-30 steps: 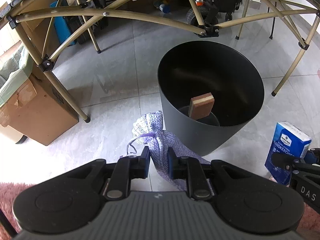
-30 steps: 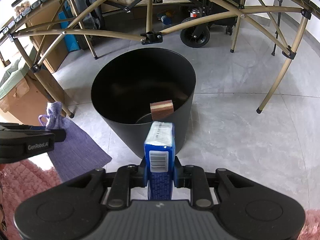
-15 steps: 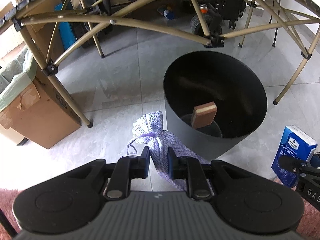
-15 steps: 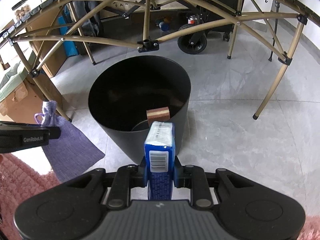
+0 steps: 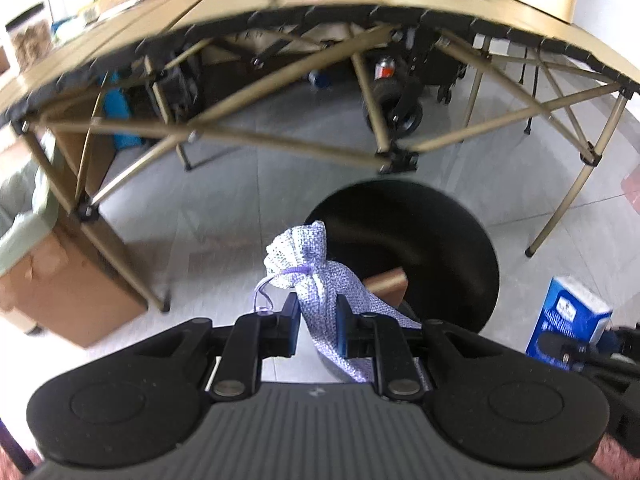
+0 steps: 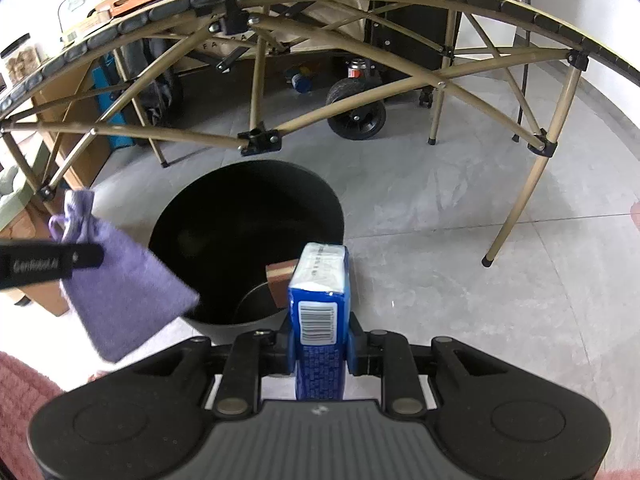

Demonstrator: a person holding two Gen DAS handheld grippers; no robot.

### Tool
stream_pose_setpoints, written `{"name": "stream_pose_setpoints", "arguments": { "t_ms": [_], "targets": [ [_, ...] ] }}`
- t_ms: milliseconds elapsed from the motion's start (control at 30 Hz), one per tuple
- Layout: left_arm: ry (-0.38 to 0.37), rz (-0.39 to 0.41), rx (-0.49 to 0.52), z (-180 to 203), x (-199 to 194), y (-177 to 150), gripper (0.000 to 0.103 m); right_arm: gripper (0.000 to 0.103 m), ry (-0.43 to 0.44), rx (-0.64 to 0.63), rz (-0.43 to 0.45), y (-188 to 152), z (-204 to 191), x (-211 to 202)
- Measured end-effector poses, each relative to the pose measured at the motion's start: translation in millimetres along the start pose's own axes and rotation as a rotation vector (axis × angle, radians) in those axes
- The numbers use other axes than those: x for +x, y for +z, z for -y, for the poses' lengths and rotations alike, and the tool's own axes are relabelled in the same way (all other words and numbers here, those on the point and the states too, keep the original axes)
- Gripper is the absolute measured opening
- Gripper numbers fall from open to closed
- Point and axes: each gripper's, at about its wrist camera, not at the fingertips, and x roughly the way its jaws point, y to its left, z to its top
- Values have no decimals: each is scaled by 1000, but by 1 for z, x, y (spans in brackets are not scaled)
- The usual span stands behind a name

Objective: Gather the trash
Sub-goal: 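Carry the purple pouch and blue tissue box down over the black bin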

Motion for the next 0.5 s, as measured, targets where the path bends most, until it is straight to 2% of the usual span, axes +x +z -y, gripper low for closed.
{"name": "stream_pose_setpoints", "arguments": {
  "t_ms": [233,500],
  "targets": [
    [-18,6,26,22,18,23,18,22,-26,16,25,19,11,6],
    [-34,-64,47,35,46,37,18,22,-52,22,41,35,22,12]
  ]
}}
